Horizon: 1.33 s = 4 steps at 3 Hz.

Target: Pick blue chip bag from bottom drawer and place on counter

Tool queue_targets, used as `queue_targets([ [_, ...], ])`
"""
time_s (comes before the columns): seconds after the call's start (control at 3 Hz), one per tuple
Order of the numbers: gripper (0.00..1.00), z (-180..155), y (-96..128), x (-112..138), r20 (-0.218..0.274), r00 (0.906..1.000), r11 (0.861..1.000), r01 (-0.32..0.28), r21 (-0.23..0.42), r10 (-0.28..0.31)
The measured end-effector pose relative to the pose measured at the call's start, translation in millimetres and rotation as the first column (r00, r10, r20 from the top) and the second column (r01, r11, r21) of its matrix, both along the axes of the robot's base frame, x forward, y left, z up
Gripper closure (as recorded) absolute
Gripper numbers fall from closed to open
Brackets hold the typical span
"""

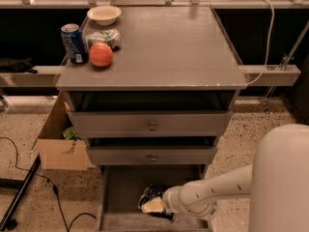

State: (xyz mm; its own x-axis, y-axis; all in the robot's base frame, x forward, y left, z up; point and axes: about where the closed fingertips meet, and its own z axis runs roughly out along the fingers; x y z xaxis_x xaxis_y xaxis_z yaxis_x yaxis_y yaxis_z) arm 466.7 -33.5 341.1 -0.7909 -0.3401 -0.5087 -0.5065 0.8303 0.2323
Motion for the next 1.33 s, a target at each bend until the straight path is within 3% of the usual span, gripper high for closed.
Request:
queue_targets([
  [0.67,0.0,-25.5,-0.4,17.6,0.012,0.9993,0.999,-0.034,-0.032,0.034],
  [1.33,0.0,-31.9,-2.0,18.1,0.0,0.9962,0.996,-0.087,0.007,0.087],
])
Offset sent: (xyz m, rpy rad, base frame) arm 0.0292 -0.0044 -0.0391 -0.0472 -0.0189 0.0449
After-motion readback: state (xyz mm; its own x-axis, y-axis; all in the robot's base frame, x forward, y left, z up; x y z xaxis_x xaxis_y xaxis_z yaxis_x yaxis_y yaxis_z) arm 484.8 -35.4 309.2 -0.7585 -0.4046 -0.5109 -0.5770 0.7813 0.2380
